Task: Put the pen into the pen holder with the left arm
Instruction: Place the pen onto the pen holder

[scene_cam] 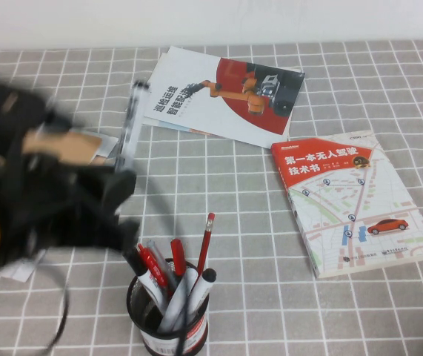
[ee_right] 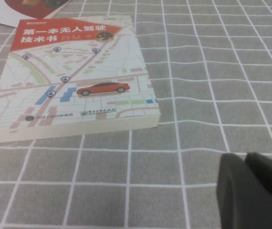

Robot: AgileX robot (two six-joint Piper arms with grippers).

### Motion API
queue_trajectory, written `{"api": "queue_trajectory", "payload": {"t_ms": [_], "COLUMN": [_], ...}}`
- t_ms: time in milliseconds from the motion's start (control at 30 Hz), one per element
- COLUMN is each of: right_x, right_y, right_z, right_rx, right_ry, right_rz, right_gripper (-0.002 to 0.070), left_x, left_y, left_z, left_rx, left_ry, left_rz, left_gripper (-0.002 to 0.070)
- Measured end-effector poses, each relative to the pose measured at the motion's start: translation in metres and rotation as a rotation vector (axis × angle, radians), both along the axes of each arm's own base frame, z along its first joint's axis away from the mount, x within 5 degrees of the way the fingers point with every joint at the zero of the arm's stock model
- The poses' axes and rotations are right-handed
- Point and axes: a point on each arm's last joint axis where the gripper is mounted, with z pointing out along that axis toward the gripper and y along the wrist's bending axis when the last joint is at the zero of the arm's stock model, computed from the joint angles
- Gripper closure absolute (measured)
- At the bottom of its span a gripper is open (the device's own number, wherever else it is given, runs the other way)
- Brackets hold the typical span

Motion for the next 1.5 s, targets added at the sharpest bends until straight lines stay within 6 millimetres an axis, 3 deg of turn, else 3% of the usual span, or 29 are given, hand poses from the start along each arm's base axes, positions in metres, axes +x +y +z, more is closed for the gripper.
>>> {"api": "queue_trajectory", "payload": {"t_ms": [167,400,767,1133,1500], "right_x": [0.0,0.0,0.0,0.0,0.0], "right_y": [0.0,0.0,0.0,0.0,0.0], "right_z": [0.0,0.0,0.0,0.0,0.0], "right_rx": [0.0,0.0,0.0,0.0,0.0], "right_ry": [0.0,0.0,0.0,0.0,0.0], "right_rz": [0.0,0.0,0.0,0.0,0.0], "right_gripper": [0.0691,0.0691,0.0691,0.0691,0.0691], "left_x": [-0.025,-0.041,-0.042,-0.051,-0.055], "left_y": [0.016,0.023,0.021,0.037,0.045], "left_z": [-0.034,-0.071,-0.071,-0.107,-0.119], "left_rx": [-0.128,-0.229,-0.24,-0.296,-0.374], "left_ry": [-0.151,-0.262,-0.303,-0.363,-0.477], "left_rz": [-0.052,-0.116,-0.136,-0.068,-0.031], "left_gripper": [0.057,0.057,0.057,0.057,0.057]}}
